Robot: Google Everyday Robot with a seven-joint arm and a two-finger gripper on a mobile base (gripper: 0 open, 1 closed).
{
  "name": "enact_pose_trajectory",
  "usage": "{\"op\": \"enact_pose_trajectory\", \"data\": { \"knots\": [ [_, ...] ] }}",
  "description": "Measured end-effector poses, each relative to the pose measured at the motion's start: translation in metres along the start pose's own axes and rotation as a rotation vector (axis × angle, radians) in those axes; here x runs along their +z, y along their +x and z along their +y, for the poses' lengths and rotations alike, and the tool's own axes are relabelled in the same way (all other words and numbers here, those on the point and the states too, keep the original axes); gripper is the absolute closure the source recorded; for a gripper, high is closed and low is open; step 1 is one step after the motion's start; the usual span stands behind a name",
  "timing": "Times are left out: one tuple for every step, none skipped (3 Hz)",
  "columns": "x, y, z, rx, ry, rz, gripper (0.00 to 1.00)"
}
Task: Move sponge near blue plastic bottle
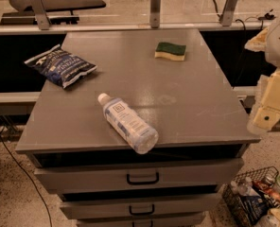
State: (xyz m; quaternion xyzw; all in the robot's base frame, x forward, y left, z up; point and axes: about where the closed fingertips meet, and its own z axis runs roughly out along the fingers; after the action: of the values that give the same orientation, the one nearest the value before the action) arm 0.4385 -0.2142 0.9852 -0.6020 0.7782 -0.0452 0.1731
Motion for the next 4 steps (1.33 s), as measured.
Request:
{"op": "enact_pose_trajectory", "data": {
  "knots": [
    [0.0,0.0,0.0,0.0,0.0,0.0,0.0],
    [0.013,-0.002,-0.015,0.012,0.014,-0.045,0.0],
    [0.046,-0.008,-0.058,0.051,0.037,-0.141,0.0],
    [0.09,-0.02,-0.115,0.076,0.073,-0.239,0.0]
  ]
}}
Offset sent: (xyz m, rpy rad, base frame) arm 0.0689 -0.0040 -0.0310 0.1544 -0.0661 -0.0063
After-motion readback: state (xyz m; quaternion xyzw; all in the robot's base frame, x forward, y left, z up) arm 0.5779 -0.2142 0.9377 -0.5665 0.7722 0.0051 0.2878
